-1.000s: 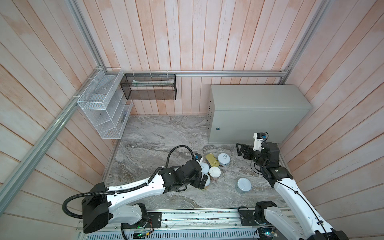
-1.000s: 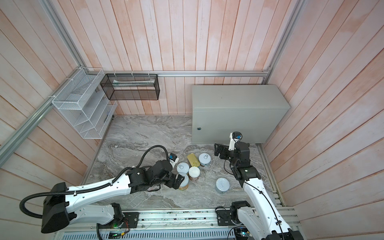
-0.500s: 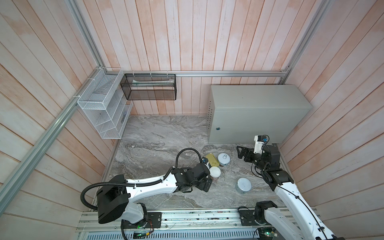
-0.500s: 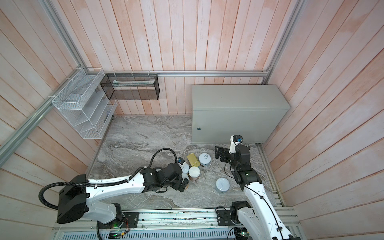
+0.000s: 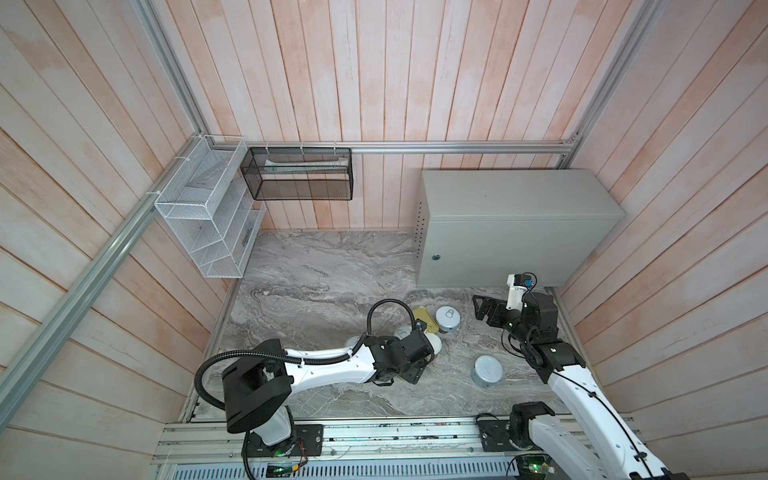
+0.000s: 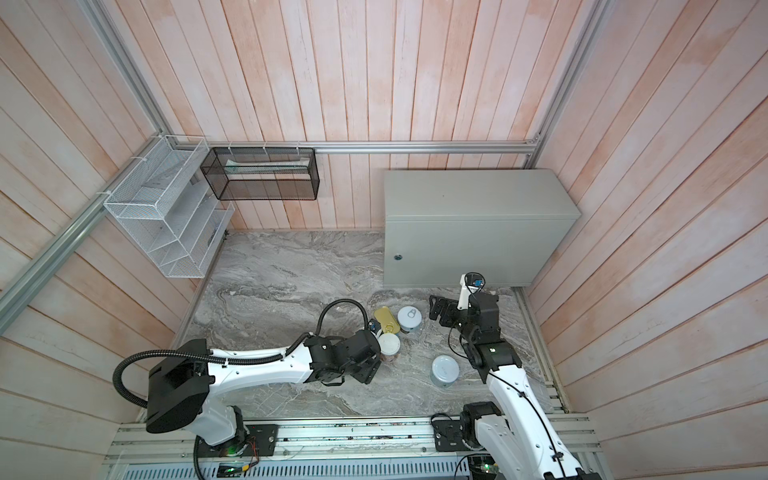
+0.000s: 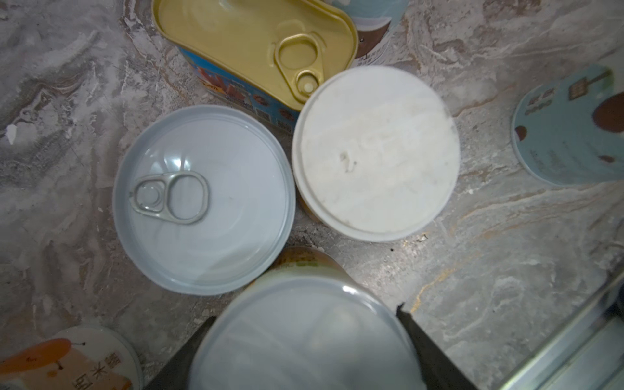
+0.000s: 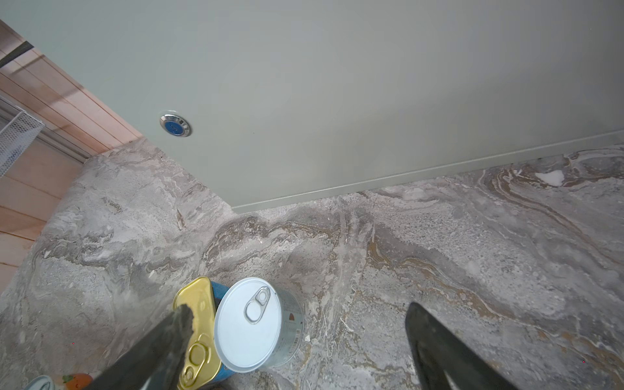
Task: Place and organize the canned foods onto the counter
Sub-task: 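Grasp the tall green-and-orange labelled can with the left gripper and lift, then carry the can toward the right gripper while the right gripper reaches to it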
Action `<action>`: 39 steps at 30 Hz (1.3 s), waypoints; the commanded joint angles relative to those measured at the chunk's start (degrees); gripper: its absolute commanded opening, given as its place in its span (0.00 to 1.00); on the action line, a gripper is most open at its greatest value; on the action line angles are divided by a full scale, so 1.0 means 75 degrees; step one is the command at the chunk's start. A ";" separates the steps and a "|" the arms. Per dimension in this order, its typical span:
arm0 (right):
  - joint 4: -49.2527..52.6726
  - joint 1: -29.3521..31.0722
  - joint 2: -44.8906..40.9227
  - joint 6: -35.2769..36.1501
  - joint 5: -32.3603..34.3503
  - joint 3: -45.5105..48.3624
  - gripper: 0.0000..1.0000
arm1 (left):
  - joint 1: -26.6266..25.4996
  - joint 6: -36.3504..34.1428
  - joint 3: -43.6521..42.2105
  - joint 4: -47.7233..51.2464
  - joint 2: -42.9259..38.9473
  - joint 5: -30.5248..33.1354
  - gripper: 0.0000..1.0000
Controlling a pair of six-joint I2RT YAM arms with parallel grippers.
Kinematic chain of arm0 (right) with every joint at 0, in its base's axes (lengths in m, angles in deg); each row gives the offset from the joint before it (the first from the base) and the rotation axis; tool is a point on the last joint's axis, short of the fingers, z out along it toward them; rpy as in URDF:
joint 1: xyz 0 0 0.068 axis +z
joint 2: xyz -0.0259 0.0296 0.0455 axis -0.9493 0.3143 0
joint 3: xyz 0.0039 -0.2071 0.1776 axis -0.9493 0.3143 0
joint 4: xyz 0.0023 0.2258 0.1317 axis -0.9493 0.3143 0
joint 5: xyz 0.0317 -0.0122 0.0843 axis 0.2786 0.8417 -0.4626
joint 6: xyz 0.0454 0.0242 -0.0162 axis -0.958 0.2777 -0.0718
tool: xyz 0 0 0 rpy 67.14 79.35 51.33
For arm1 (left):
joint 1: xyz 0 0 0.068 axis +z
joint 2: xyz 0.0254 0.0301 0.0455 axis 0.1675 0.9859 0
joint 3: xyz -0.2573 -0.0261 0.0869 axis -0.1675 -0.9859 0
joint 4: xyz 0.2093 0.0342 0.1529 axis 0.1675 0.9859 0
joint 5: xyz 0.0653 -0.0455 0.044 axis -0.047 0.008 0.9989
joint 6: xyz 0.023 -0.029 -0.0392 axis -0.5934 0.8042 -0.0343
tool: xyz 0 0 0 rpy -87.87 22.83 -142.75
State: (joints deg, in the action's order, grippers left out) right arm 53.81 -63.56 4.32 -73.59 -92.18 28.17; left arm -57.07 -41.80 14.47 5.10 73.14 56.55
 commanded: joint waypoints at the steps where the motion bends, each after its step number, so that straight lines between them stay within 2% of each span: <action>1: 0.0131 0.0029 -0.0071 -0.0069 0.0082 0.0068 0.98 | -0.0010 -0.0010 0.0095 0.0170 0.0052 0.0365 0.64; 5: -0.0152 0.0030 -0.0165 0.0020 -0.0277 0.0207 0.98 | -0.0010 -0.0026 0.0064 0.0171 -0.0193 0.0433 0.55; 12: -0.0909 0.0031 -0.0481 -0.0103 -0.1070 0.0555 0.98 | 0.0069 -0.0329 0.0186 0.0229 -0.0886 0.0371 0.48; 19: -0.1354 0.0379 -0.0769 -0.0018 -0.1467 0.0728 0.98 | 0.0746 -0.0687 0.0656 0.0687 -0.1564 -0.0272 0.46; 26: -0.2287 0.1302 -0.1091 -0.0103 -0.1453 0.1135 0.98 | 0.1932 -0.1414 0.1686 0.1528 -0.1802 -0.0661 0.45; 31: -0.2829 0.2205 -0.1008 0.0444 -0.1471 0.1315 0.98 | 0.2481 -0.1669 0.2320 0.1863 -0.1702 -0.1200 0.45; 36: -0.3119 0.3425 -0.0868 0.1071 -0.0292 0.1466 0.98 | 0.2965 -0.1727 0.3099 0.2343 -0.1438 -0.2017 0.45; 39: -0.3282 0.3767 -0.0600 0.1369 -0.0241 0.1489 0.98 | 0.3128 -0.1861 0.3761 0.2879 -0.1054 -0.2313 0.45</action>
State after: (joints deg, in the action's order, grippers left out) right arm 32.28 -37.01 -1.27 -67.15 -97.30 38.57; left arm -34.39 -53.87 37.59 25.64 63.93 43.41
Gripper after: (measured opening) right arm 0.980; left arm 0.764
